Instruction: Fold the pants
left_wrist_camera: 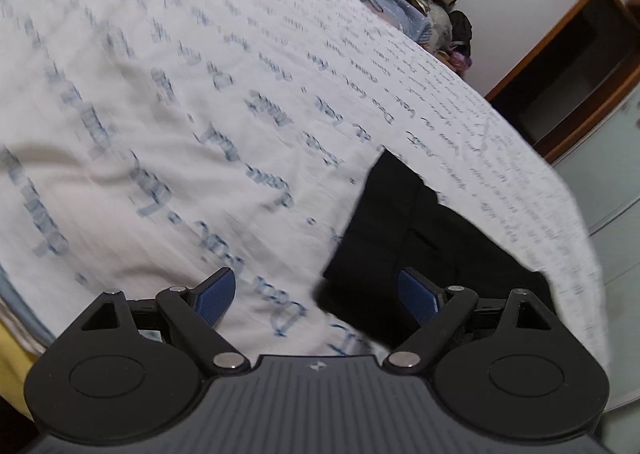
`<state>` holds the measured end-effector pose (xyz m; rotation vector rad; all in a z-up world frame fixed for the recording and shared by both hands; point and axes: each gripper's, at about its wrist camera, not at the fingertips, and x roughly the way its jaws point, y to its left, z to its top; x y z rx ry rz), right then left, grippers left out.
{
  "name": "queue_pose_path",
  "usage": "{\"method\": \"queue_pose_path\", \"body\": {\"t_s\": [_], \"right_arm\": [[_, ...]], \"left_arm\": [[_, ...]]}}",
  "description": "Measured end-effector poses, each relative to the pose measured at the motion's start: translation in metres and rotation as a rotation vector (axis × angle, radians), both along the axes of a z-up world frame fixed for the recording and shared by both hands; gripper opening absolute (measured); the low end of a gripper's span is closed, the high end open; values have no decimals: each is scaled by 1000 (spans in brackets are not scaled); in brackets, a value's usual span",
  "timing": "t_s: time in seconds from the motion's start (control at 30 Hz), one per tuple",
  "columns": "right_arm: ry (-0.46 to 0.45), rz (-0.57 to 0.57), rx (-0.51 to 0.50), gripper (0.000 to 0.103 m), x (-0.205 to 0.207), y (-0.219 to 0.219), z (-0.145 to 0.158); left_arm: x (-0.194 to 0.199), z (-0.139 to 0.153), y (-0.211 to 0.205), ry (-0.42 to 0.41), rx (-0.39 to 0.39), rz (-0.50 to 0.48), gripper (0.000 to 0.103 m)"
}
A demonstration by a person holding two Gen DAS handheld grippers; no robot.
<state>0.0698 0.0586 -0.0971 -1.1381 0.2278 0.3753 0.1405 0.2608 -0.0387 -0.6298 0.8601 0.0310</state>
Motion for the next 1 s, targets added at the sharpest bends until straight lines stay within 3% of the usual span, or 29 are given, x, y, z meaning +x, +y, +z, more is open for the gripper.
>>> {"method": "queue_pose_path", "body": {"t_s": [0.1, 0.2, 0.43, 0.53, 0.6, 0.67, 0.7, 0.83, 1.0], "right_arm": [[25, 27, -16, 10, 7, 2, -8], [50, 28, 67, 8, 11, 2, -1], [254, -36, 479, 7, 41, -39, 58], [308, -55, 591, 7, 51, -59, 73], [337, -64, 647, 7, 53, -72, 80], [342, -68, 669, 7, 52, -80, 82], [336, -68, 668, 7, 54, -82, 83], [331, -69, 667, 7, 61, -86, 79], [309, -64, 709, 7, 45, -96, 83]], "left_arm": [[6, -7, 2, 15, -99, 7, 94], [13, -12, 5, 22, -191, 11, 100], [47, -25, -10, 27, -485, -42, 101], [63, -33, -18, 24, -533, 10, 101], [71, -36, -21, -6, -543, 33, 98], [76, -36, -24, -20, -538, 25, 66], [80, -36, -28, -16, -529, -1, 35], [75, -25, -34, -36, -435, -7, 25], [69, 15, -60, -136, -272, -46, 23]]}}
